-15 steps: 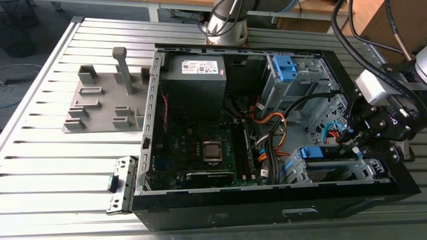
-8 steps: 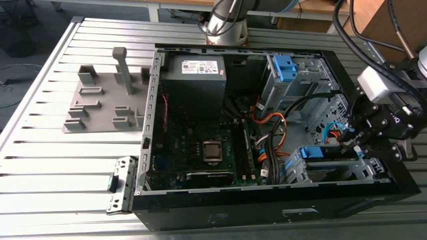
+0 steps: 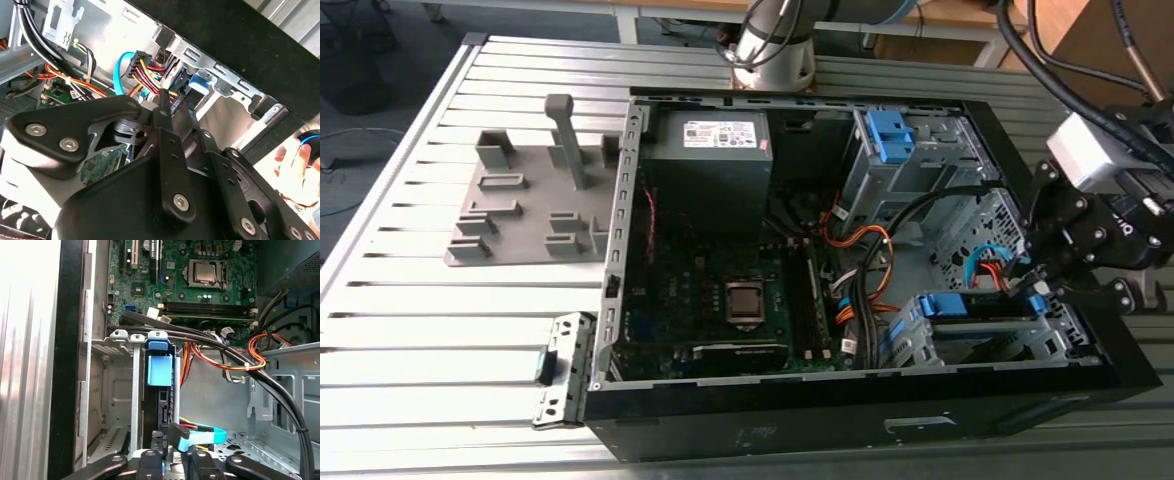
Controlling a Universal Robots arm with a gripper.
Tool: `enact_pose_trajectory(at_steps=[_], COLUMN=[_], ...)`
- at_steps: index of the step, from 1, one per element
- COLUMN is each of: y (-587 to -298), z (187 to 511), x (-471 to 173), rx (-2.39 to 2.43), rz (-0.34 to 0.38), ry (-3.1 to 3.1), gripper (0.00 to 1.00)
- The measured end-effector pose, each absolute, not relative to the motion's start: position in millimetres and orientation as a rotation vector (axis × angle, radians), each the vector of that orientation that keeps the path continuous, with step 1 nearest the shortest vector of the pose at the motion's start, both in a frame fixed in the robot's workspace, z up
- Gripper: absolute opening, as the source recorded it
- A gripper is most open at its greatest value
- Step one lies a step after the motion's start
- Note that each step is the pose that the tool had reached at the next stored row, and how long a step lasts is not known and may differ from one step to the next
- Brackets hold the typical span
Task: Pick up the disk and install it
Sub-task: 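Insert the first disk wire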
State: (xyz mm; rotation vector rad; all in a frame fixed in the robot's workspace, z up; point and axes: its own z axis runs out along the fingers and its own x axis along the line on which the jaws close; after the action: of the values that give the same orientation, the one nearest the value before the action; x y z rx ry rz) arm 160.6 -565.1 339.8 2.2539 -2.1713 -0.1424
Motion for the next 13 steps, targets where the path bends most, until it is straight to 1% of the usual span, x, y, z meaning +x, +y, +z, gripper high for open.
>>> enact_pose_trajectory(at_steps=[1, 2, 3, 5, 9, 13], y=[-565, -565, -565, -565, -565, -565], z=[339, 339, 338, 336, 336, 345], x=[161, 162, 164, 169, 177, 178], rx=[2.254, 2.254, 2.253, 2.248, 2.244, 2.244], rz=[-0.149, -0.156, -0.162, -0.175, -0.185, -0.185], ry=[-2.172, -2.171, -2.170, -2.166, -2.163, -2.163], gripper=[0.28, 0.22, 0.22, 0.11, 0.11, 0.11])
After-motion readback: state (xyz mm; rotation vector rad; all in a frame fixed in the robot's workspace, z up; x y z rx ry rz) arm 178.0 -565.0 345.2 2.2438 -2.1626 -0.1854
